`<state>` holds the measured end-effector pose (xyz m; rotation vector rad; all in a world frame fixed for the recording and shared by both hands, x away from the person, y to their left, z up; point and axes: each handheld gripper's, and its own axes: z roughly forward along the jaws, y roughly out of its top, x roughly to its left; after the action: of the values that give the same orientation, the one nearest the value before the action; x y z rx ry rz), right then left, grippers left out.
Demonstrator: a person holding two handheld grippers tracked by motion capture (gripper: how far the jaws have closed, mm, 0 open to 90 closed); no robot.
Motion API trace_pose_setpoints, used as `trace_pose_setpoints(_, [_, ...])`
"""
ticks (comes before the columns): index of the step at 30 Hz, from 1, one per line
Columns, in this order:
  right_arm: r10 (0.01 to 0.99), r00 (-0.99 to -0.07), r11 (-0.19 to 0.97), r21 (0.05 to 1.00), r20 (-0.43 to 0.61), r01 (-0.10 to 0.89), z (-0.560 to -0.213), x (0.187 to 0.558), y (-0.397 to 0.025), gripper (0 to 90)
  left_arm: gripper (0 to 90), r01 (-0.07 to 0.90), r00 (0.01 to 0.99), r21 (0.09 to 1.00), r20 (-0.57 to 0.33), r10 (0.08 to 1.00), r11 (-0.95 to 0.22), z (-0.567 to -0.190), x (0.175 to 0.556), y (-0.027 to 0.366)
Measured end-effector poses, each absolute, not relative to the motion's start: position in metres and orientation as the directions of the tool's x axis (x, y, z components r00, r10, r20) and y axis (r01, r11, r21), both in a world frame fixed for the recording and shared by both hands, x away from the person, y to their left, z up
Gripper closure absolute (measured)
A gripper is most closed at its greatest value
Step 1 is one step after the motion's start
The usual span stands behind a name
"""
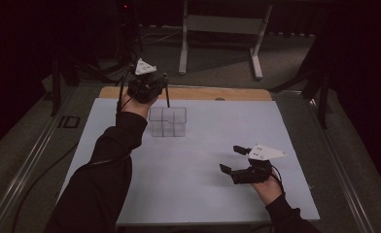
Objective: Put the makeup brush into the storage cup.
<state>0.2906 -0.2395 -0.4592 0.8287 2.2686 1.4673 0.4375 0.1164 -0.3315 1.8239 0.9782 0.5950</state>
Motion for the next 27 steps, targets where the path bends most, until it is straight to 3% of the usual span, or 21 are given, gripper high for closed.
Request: trace_pose_setpoints(27, [0.618, -0.784, 0.304, 0.902, 0.057, 0.305, -0.46, 0.291, -0.24, 14.2, 85.2, 0.504, 0.524, 0.837, -0.101, 0.846, -0.213, -0.384, 0.45, 0.113])
